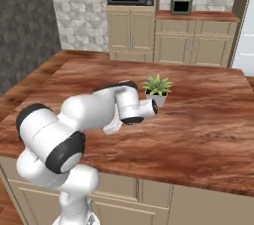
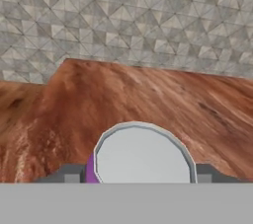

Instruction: Pick the can from the counter and place it in the open cabinet.

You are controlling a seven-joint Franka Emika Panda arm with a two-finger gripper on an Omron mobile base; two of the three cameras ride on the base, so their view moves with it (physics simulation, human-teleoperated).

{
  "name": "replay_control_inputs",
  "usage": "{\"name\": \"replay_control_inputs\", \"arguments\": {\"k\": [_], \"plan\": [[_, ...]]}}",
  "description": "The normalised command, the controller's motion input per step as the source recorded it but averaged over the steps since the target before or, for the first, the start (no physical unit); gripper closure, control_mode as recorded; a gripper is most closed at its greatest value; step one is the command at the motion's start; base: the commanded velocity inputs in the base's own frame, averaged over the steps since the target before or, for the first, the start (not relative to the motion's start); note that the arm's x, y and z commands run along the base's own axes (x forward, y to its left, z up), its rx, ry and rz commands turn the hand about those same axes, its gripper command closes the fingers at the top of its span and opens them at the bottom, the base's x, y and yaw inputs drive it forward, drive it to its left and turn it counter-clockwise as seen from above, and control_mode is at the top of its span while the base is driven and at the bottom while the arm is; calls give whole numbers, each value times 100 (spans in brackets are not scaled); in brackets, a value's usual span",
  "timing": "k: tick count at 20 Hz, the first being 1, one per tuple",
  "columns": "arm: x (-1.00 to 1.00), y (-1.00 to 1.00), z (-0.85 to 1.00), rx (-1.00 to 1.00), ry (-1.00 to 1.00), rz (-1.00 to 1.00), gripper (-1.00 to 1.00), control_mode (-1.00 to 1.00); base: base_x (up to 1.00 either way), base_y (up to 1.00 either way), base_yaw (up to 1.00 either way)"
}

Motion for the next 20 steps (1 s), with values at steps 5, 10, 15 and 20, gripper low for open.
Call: {"name": "replay_control_inputs", "arguments": {"k": [5, 10, 15, 20], "plan": [[-47, -2, 71, 0, 0, -2, 100, -100, 0, 0, 0], [-46, 0, 59, 0, 0, -1, 100, -100, 0, 0, 0], [-43, 0, 54, 0, 0, -1, 100, -100, 0, 0, 0], [-15, 3, 42, -1, 0, -4, 100, -100, 0, 0, 0]]}}
